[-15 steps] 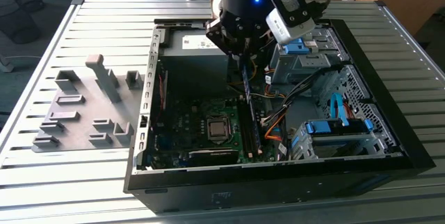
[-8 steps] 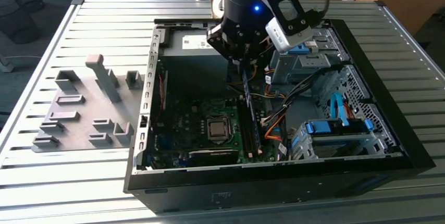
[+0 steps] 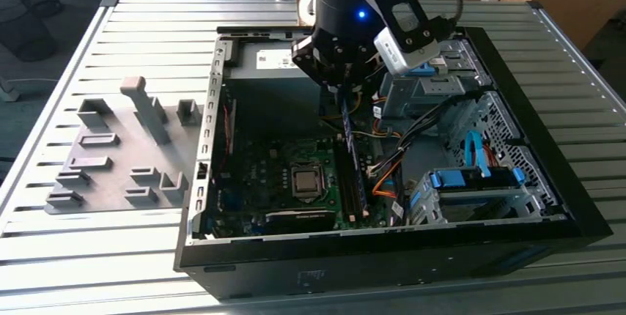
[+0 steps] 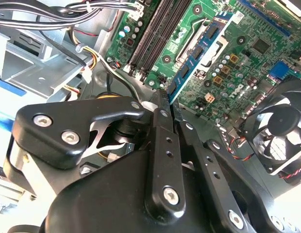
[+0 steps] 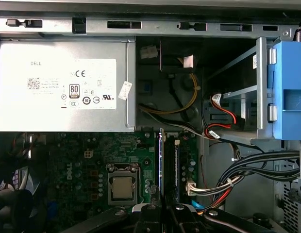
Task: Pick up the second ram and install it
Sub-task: 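Insert the second ram into the second slot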
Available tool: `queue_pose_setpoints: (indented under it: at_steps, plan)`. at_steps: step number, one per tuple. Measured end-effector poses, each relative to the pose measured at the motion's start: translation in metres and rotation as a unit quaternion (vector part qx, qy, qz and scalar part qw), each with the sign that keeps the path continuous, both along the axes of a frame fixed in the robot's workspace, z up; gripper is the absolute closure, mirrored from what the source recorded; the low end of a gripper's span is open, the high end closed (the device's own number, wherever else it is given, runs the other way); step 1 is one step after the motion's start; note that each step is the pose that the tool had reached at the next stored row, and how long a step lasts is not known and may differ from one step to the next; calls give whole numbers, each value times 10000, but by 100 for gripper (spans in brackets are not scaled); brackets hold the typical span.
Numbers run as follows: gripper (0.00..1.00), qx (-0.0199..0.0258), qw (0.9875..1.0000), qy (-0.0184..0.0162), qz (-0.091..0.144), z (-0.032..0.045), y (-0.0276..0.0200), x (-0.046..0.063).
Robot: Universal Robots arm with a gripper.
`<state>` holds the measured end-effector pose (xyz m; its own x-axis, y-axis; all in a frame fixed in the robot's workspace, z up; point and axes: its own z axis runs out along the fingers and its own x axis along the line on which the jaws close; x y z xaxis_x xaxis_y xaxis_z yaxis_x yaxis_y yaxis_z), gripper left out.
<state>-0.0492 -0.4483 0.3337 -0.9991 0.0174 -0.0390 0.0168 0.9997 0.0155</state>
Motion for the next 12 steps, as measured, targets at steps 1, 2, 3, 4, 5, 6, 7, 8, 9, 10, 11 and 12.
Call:
queue_pose_setpoints:
  at_steps: [1,2,3,4,5,6,7,8,9,10,11,12]
  plan:
    - [86,0,10000,0,0,0,0,0]
    - [86,0,10000,0,0,-1,0,0]
    - [86,0,10000,0,0,-1,0,1]
    - [86,0,10000,0,0,-1,0,1]
    - [86,0,10000,0,0,-1,0,1]
    - [86,0,10000,0,0,-1,0,2]
    - [86,0,10000,0,0,-1,0,2]
    - [86,1,10000,0,0,-2,0,1]
    - [86,1,10000,0,0,-3,0,1]
    - [86,2,10000,-1,0,-7,0,1]
    - [86,3,10000,7,1,-19,-1,2]
    - [86,2,10000,23,7,-37,-3,6]
